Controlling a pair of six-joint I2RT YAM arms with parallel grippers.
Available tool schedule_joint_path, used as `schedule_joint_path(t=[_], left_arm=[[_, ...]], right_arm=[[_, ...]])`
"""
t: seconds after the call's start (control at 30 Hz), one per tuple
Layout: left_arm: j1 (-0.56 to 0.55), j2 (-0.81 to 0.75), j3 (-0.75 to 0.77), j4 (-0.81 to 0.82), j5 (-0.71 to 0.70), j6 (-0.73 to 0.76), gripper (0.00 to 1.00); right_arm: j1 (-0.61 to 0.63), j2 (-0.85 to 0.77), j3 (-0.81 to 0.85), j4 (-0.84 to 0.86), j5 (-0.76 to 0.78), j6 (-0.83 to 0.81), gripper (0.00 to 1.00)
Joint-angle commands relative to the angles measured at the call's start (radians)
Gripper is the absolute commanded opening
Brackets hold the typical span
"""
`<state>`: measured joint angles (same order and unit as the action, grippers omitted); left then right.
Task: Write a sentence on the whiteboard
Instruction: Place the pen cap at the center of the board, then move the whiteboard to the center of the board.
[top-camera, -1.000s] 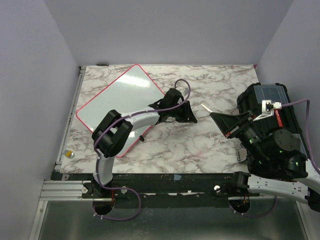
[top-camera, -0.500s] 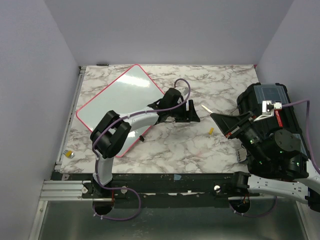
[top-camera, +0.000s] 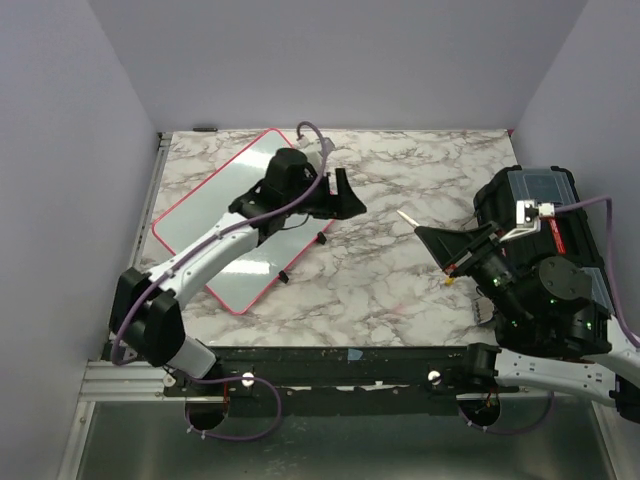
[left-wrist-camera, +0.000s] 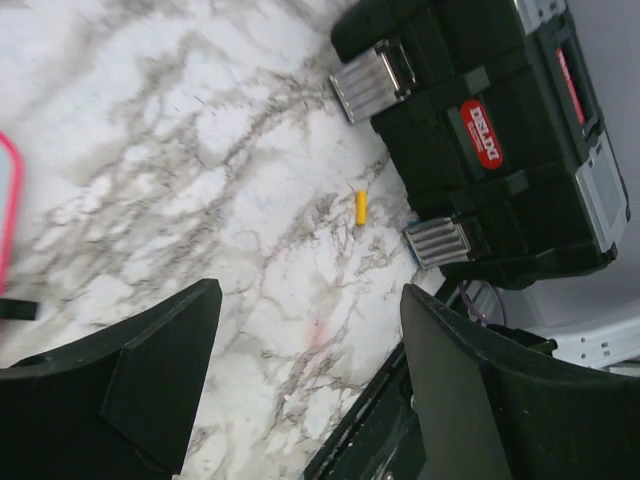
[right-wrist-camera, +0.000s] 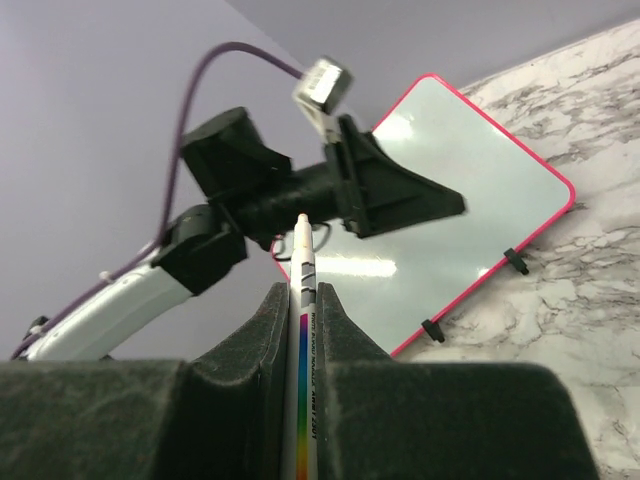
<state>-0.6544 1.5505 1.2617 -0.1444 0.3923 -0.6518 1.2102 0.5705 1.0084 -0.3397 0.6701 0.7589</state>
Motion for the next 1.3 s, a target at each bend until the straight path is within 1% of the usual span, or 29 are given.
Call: schedule_joint_path(t=[0.0,0.13,0.27,0.37,0.47,0.7,0.9,1.03,1.13,1.27], left_arm=[[0.121,-0.159,-0.039,-0.143,-0.026,0.105,0.74],[0.234,-0.277,-0.046,-0.229,-0.044,0.160,0.74],[0.337,-0.372,-0.035,-0.288,-0.114,0.211,0.74],[0.420,-0.421,-0.021,-0.322,-0.146,0.221,0.75],[0.526,-0.440,0.011,-0.379,-0.158,0.207,0.76],[0.738,-0.395,0.079,-0.450,-0.135,0.235,0.76],[0.916,-0.316,0.105,-0.429,-0.024,0.206,0.79],[0.967,-0.233,0.149,-0.439,0.028,0.247,0.81],[0.992,-0.192,0.127,-0.410,0.079,0.268,0.83],[1.022,-0.163,0.085,-0.328,0.170,0.275,0.84]], right_arm=[[0.005,0.043,-0.005,0.016,0.029,-0.004,0.01],[0.005,0.087,0.001,0.034,0.025,-0.012,0.01],[0.006,0.124,0.008,0.042,0.023,-0.012,0.01],[0.005,0.147,0.009,0.041,0.025,-0.006,0.01],[0.006,0.167,0.009,0.033,0.029,0.008,0.01],[0.006,0.219,0.023,0.015,0.013,0.037,0.01],[0.006,0.264,0.045,-0.008,-0.003,0.044,0.01],[0.006,0.289,0.063,-0.038,-0.015,0.039,0.01],[0.006,0.293,0.060,-0.054,-0.018,0.041,0.01],[0.005,0.293,0.049,-0.067,-0.032,0.055,0.01]])
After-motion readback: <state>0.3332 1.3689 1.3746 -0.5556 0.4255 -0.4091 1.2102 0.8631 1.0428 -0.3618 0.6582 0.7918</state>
